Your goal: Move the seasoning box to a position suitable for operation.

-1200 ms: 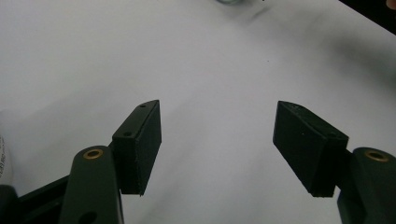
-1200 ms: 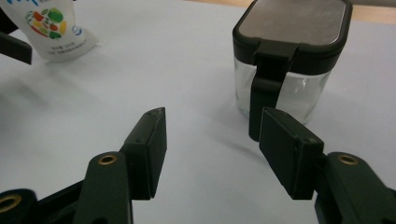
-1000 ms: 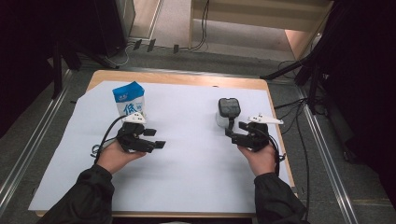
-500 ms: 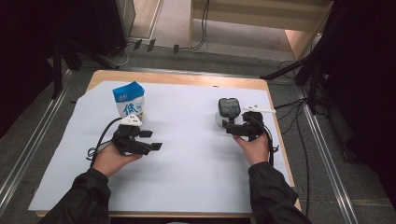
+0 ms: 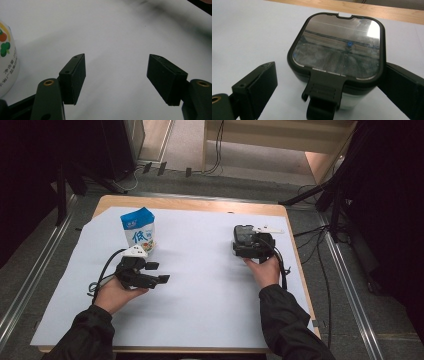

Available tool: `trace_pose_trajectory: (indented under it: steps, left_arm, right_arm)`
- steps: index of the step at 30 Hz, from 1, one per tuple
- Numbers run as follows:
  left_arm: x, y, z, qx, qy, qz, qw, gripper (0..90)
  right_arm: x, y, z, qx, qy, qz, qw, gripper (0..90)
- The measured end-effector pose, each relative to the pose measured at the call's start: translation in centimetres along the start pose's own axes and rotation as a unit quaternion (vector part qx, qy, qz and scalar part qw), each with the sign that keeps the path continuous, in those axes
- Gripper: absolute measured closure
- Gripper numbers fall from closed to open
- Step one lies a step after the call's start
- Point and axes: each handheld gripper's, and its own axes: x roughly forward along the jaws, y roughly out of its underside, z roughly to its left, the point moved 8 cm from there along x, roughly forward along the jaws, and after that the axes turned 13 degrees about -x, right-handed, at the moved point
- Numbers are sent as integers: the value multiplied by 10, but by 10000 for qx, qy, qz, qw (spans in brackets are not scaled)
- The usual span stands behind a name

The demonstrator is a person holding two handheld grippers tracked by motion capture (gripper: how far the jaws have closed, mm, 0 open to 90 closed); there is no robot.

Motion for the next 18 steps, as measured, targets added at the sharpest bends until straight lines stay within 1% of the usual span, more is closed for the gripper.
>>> trace_pose_trajectory:
  steps: [2,4,5,6,10,11,12,16,17,18]
  left_arm:
    - [-1,1,0,-30,-13,-2,10000,326]
    - [-3,3,1,-42,-33,0,10000,326]
    - [-3,3,1,-50,-30,-18,10000,326]
    - [-4,4,2,-39,-65,-7,10000,326]
    - [-6,6,2,-86,-76,-45,9999,327]
    - [-6,6,2,-86,-76,-45,9999,326]
    - [-8,7,3,-98,-83,-21,9999,326]
    - [-9,9,3,-109,-102,-30,9999,326]
    - [-10,9,3,-134,-91,-40,9999,326]
    - [-10,9,3,-148,-96,-63,9998,326]
  right_arm:
    - [4,-1,-1,18,32,-22,10000,36]
    - [9,-1,-2,22,93,35,9999,36]
    - [11,-1,-3,18,176,79,9998,36]
    - [12,-1,-4,16,200,84,9998,36]
    - [18,-3,-5,118,152,46,9998,36]
    - [18,-3,-5,118,152,46,9998,36]
    - [21,-3,-5,169,132,72,9997,36]
    - [24,-3,-6,158,160,92,9997,39]
    - [26,-3,-7,163,201,84,9996,62]
    - [27,-2,-7,195,191,79,9996,68]
